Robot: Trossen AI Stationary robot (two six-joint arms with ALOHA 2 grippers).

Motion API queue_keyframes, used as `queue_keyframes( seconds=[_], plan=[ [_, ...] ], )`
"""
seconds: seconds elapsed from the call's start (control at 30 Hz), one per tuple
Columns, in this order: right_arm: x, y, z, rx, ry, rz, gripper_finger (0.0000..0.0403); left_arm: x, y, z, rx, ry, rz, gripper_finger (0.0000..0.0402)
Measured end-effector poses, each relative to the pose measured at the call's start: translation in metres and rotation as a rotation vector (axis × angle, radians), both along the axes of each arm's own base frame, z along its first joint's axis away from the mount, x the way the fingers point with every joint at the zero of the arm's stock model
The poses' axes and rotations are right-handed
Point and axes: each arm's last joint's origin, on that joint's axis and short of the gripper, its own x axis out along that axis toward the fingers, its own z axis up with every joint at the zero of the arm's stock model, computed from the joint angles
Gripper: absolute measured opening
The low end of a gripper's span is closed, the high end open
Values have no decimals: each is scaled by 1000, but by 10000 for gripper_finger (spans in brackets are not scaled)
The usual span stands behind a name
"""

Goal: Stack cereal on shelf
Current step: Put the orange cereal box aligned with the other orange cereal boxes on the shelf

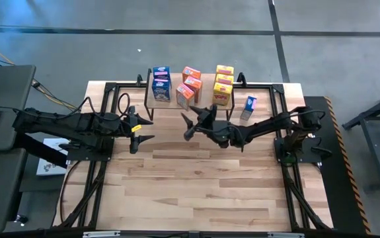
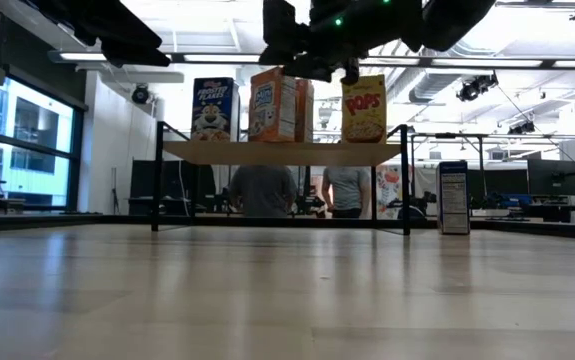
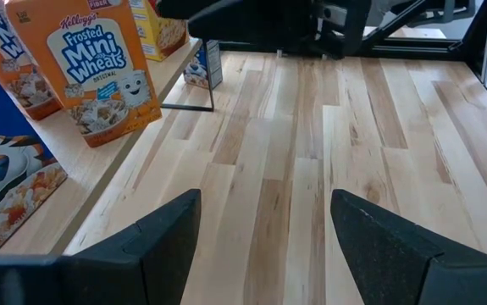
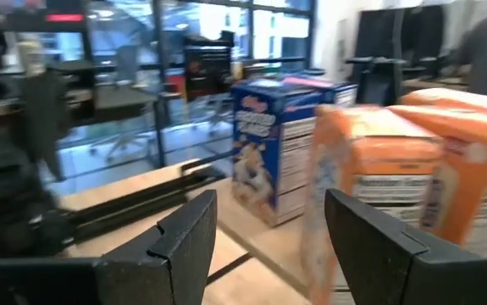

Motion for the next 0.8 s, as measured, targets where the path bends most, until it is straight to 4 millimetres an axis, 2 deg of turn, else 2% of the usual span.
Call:
queue_keyframes(
  seconds=[0.17,0.5,0.8],
  plan=[
    [3,-2,-4,3,13,80,213,0,0,0,0,0,-1,257],
    [29,-7,-23,40,48,38,213,0,0,0,0,-1,0,257],
    [28,-25,-33,122,89,7,213,0,0,0,0,0,0,257]
  ],
)
